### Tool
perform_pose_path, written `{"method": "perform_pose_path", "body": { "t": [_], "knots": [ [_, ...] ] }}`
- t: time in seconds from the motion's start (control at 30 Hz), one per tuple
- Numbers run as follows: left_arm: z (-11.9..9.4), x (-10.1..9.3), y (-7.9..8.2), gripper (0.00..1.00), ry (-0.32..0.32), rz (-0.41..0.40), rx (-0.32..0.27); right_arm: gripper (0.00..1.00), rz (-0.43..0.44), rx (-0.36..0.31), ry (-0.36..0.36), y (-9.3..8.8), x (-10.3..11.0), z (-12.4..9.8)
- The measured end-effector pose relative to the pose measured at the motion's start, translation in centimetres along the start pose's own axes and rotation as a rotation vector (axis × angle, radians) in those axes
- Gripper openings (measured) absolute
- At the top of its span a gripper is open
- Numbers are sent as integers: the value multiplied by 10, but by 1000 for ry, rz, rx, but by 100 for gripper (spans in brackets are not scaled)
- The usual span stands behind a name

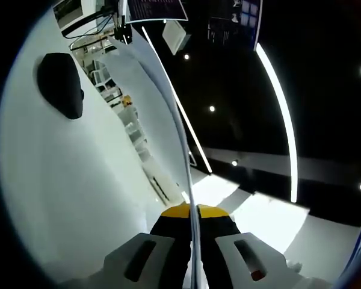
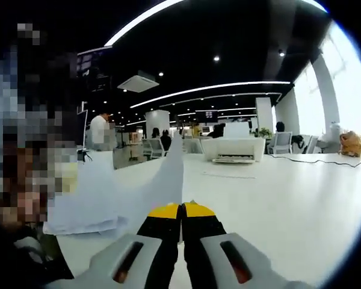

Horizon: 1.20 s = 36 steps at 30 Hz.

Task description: Organize the stack of printing papers by aligning and flattening the scattered papers on the table

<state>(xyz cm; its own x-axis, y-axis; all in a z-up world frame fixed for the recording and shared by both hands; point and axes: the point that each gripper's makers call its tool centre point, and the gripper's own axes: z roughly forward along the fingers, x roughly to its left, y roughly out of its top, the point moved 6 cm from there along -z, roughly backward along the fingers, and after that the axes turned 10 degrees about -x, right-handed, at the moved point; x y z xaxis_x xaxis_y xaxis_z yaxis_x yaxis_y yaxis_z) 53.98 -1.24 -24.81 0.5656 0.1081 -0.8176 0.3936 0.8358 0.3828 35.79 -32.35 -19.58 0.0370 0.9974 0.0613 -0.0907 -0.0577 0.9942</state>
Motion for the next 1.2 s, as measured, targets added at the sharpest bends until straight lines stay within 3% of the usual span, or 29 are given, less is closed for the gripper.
{"method": "perform_pose_path", "body": {
  "t": [0.3, 1.0, 1.2],
  "knots": [
    [0, 1, 2, 6, 3, -14, -11, 0, -6, -79, 6, 33, 3, -7],
    [0, 1, 2, 6, 2, -21, -13, 0, 3, -233, 43, 86, 9, -3],
    [0, 1, 1, 6, 5, -17, -6, 0, 51, -270, 80, 100, 15, -4]
  ]
}}
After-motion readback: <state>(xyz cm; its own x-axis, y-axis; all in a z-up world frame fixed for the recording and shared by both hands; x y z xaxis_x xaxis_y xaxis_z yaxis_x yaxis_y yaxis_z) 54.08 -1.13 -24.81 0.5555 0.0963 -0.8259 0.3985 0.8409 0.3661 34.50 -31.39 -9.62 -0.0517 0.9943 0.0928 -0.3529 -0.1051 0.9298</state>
